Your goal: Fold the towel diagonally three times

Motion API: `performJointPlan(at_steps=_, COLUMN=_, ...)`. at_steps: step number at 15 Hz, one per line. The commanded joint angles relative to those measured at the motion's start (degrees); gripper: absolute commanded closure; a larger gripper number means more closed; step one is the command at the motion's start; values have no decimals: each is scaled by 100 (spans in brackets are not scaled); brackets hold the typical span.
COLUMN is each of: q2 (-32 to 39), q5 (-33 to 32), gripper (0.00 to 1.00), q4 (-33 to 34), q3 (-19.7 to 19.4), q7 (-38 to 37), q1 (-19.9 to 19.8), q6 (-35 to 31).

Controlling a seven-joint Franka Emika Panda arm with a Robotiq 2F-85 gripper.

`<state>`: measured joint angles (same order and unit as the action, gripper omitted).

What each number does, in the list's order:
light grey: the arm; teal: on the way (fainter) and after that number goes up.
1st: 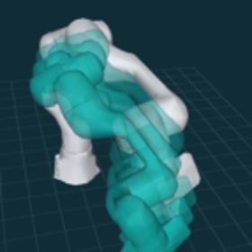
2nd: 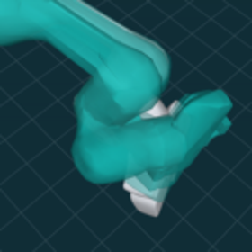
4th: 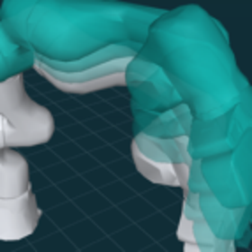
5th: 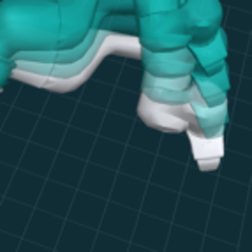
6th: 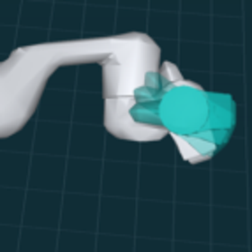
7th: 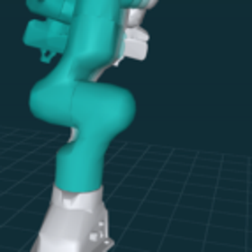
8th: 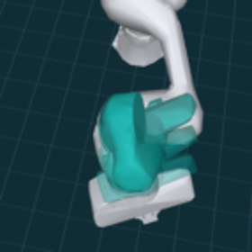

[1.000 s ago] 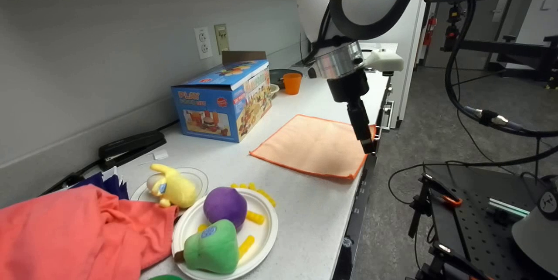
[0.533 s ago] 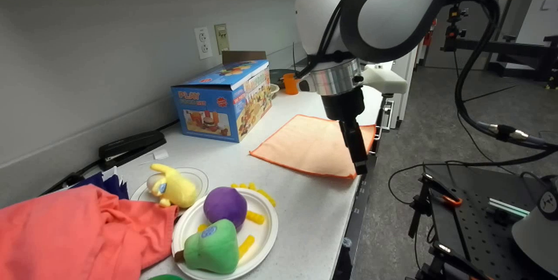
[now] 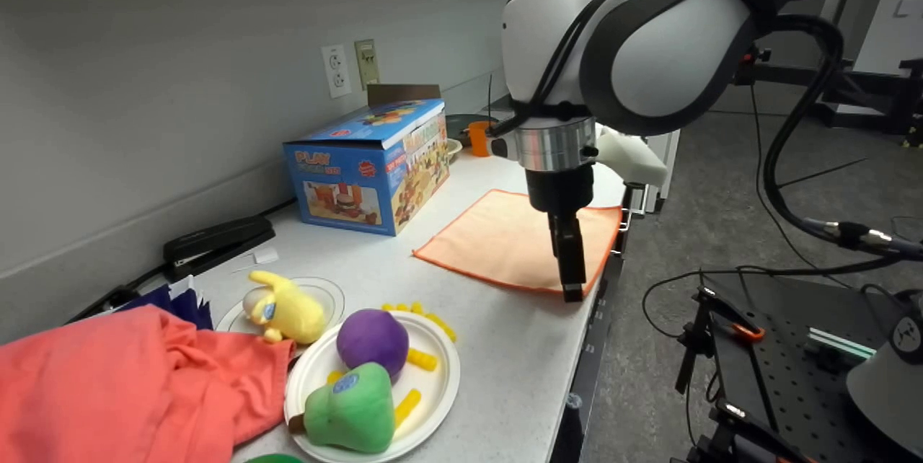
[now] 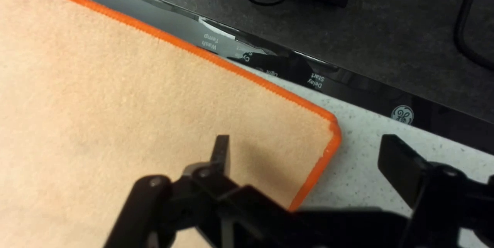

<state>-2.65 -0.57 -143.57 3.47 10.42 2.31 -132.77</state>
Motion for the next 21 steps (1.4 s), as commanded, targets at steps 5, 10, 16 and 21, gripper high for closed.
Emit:
performJointPlan(at_steps=5, q2=7, q5=-95, gripper=55, q4=-191, q3=3, q7=-248, q1=49, q6=-421)
performJointPlan(at_steps=10, q2=-198, q5=-58, gripper=94, q4=-137, q3=-11, q7=-390, q1=36, q6=-120)
performJointPlan(at_steps=16, q2=-255, q5=129, gripper=100, q4=-10, q3=-23, q7=-293, q1=53, q6=668)
performJointPlan(at_steps=21, q2=-367, q5=134, gripper=100, q4=368, q3=-51, q7=-69, q1=32, q6=1686)
